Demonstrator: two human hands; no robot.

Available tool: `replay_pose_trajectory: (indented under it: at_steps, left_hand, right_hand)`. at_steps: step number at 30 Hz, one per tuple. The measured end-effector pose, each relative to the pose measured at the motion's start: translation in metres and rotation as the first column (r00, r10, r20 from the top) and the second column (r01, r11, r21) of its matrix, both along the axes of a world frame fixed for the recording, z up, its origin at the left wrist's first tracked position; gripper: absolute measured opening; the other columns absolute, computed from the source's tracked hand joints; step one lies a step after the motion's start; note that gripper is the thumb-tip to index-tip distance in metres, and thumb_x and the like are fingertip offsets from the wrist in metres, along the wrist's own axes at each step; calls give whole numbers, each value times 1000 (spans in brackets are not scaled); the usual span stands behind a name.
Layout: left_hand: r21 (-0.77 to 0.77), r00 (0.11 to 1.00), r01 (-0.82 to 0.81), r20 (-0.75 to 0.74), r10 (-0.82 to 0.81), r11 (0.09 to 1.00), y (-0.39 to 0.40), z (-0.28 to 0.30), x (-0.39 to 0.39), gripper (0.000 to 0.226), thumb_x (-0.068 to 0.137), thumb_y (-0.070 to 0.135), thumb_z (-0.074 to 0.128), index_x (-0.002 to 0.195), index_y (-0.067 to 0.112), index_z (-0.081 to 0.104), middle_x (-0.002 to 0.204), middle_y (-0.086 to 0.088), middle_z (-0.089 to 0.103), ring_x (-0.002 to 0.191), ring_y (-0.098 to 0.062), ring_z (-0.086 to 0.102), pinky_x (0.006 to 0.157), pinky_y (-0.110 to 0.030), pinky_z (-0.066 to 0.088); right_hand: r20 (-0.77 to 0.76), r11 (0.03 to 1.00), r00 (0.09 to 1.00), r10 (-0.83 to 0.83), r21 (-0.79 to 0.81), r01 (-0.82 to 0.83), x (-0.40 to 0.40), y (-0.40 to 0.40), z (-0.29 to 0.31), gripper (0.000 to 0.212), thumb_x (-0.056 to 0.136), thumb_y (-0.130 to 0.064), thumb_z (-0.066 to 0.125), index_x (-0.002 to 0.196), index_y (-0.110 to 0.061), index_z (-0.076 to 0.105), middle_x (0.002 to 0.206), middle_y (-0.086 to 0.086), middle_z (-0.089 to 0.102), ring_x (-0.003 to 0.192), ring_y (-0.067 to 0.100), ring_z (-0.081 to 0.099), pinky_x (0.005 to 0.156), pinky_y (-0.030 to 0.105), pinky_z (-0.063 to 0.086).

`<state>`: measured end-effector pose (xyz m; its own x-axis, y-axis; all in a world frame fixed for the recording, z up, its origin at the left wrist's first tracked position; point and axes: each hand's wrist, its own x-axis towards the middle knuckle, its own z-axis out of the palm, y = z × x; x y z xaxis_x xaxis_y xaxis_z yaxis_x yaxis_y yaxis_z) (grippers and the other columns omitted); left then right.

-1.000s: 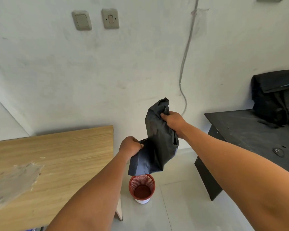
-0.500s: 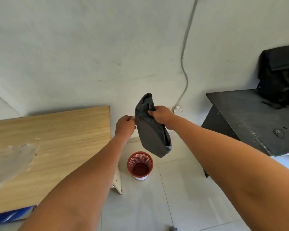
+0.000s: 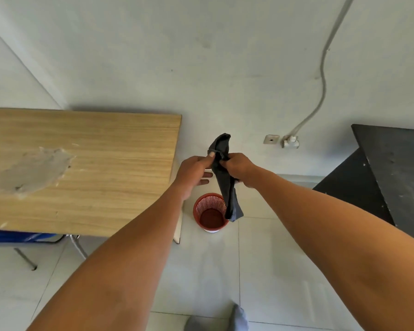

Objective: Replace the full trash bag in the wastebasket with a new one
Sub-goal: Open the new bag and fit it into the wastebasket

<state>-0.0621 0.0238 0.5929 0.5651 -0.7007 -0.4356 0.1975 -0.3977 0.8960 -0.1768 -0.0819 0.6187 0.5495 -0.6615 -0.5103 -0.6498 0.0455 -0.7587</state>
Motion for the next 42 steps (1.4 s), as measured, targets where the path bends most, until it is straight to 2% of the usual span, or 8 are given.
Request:
replay_pose_trajectory:
  at_steps: [12,17,24,28,33,37,39,42]
  left_hand:
    - [-36,991,-115,61,117,993,-24,-144,16,45,87,52,75,104,10,69,98,-7,76,84,-20,76,60,-25,59]
    - [19,979,-97,181,92,995,-45,-239,27,69,77,71,70,97,6,74,89,-10,78,82,-25,76,76,-42,65]
    - [-1,967,-122,225,119,993,-72,-405,36,29,88,41,72,87,12,73,85,-8,76,79,-26,76,76,-45,65]
    - [-39,973,-136,185,141,990,-74,-485,45,13,71,24,71,77,14,76,81,-10,78,81,-35,77,78,-55,63]
    - [-158,993,-108,37,116,981,-71,-512,36,19,87,22,76,102,9,76,93,-9,80,87,-28,78,75,-35,63]
    - [-126,984,-112,121,128,986,-77,-514,36,3,88,14,74,90,16,75,93,-9,78,89,-28,77,82,-41,64]
    - [-130,982,-122,126,138,984,-79,-514,36,7,90,8,70,89,14,74,92,-11,77,87,-29,76,75,-37,64]
    - [-132,968,-159,173,180,979,-73,-508,37,12,93,4,63,91,12,72,87,-8,74,69,-17,71,54,-18,54]
  right_hand:
    - [98,1000,995,0,-16,2,31,-23,-155,30,98,-30,62,113,-6,70,105,13,73,94,29,71,86,45,59]
    - [100,999,995,31,-27,-28,43,-34,-251,32,99,-33,59,112,-6,69,103,12,73,88,25,69,74,35,58]
    - [135,997,988,73,-43,-68,51,-52,-412,20,91,-15,67,106,-1,68,93,10,72,77,19,68,67,30,55]
    - [236,995,972,-7,102,-17,49,-54,-486,23,86,-3,56,106,3,65,96,19,70,84,26,67,77,39,57]
    - [335,973,926,-173,202,109,41,-55,-532,25,86,5,61,109,11,66,105,27,69,87,29,68,81,41,59]
    - [349,969,910,-223,185,166,41,-56,-537,24,85,-2,73,108,6,69,103,23,74,92,35,74,85,44,61]
    - [379,958,885,-269,199,206,40,-59,-537,29,83,-7,78,108,5,68,100,21,75,93,37,74,89,51,58]
    - [416,935,838,-353,190,300,31,-65,-536,28,82,-16,81,96,0,63,93,17,75,78,30,74,77,44,62]
